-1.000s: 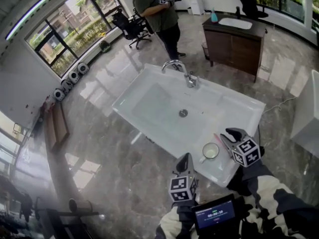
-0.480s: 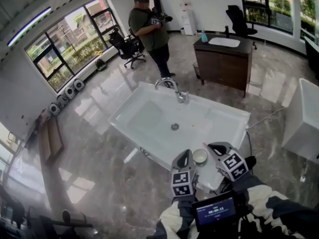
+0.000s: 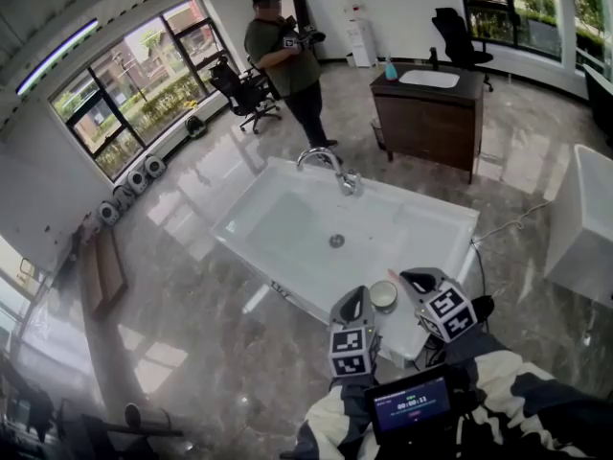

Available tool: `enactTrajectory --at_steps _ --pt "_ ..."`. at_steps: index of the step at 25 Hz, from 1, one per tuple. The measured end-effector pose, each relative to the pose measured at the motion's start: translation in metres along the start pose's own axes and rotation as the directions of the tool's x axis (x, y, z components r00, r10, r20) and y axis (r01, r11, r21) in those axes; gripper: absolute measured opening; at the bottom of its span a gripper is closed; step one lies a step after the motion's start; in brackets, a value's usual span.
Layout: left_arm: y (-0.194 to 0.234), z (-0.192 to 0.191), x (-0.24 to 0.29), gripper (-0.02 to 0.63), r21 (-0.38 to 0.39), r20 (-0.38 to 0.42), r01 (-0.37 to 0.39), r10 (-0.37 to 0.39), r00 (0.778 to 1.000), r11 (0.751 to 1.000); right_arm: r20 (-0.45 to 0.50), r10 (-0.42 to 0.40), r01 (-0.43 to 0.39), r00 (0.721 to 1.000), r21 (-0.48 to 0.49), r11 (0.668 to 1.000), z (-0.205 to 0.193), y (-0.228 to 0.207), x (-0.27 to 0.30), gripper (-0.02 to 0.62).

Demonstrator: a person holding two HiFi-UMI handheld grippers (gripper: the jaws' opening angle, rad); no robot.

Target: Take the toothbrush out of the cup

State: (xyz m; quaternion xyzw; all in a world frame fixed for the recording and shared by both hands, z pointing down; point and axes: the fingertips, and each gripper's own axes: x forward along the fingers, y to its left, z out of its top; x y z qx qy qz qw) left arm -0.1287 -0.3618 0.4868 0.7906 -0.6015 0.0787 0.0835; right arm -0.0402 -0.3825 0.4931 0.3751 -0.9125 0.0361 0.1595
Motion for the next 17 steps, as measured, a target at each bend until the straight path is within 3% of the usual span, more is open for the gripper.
enactTrajectory --at_steps 17 --pt "0.0019 -0.0031 -0.0111 0.005 0.005 -0.014 -0.018 0.018 1.0 1.0 0.008 0.014 -0.014 1.0 -0.017 1.0 0.0033 0.0043 -0.0044 0.0"
